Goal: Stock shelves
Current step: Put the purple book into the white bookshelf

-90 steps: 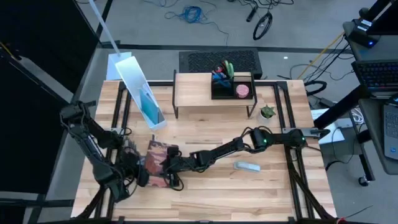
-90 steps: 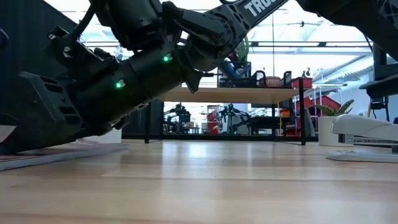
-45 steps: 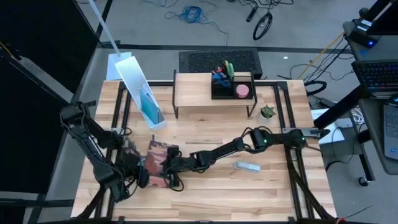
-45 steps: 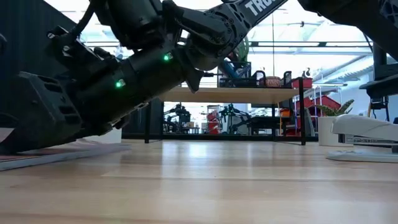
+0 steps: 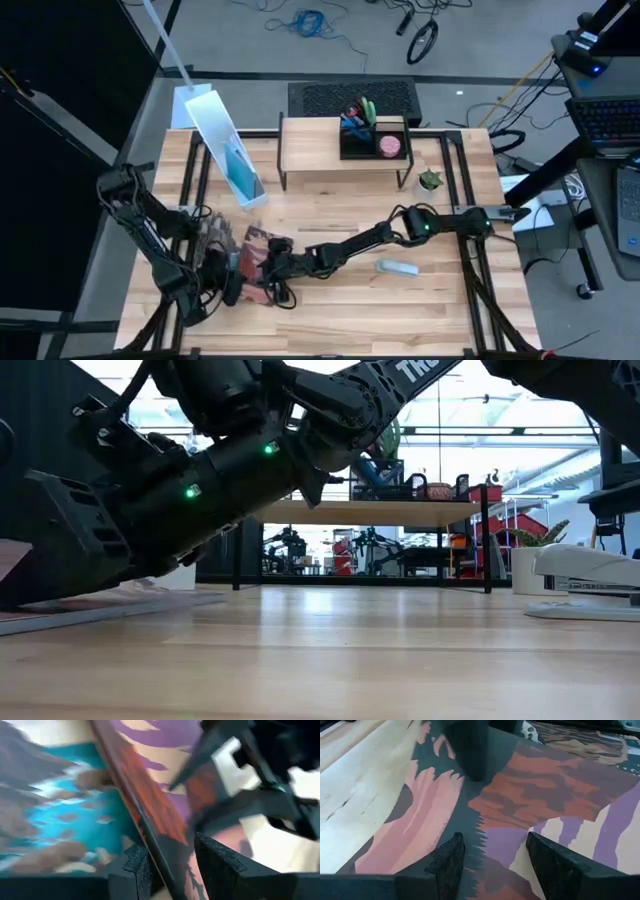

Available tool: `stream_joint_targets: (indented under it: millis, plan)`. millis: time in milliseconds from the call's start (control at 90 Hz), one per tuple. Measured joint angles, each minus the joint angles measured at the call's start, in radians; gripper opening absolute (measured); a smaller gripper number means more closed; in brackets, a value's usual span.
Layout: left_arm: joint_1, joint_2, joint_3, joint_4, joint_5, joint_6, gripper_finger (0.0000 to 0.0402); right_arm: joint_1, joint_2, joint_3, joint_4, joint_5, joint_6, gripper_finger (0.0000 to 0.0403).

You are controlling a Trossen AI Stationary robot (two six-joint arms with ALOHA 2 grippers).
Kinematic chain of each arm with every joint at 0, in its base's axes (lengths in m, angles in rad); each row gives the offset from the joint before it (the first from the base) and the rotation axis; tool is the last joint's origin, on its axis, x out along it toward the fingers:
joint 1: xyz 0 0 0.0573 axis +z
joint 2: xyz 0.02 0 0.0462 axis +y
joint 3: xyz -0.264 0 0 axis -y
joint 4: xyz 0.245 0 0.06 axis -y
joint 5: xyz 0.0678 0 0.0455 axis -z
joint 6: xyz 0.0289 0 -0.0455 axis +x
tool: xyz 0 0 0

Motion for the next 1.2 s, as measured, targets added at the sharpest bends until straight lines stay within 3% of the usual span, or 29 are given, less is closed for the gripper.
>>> stream_joint_targets:
  millis: [233,378,611,833,978,1200]
  plan:
    - [0.032,0.001,0.002,0.018,0.003,0.057,0.0125,0.004,-0.001,-0.001,0.014,0.013,-0.01,0.0201]
    - [0.096,0.006,-0.002,0.021,0.073,0.094,0.012,0.006,0.001,-0.002,0.033,0.021,-0.032,0.0201]
    - [0.12,0.006,-0.002,0.018,0.11,0.151,0.0017,0.012,0.0,-0.002,0.022,0.02,-0.034,0.0201]
    - [0.121,0.006,0.034,0.004,0.09,0.172,0.0004,0.022,-0.08,-0.002,-0.153,0.012,-0.035,0.0201]
    - [0.119,0.005,0.103,-0.097,0.055,0.176,0.0004,0.032,-0.15,-0.002,-0.323,0.02,-0.024,0.0201]
    - [0.101,0.005,0.298,-0.454,-0.04,0.169,0.0003,0.066,-0.215,-0.062,-0.448,0.12,0.036,0.0201]
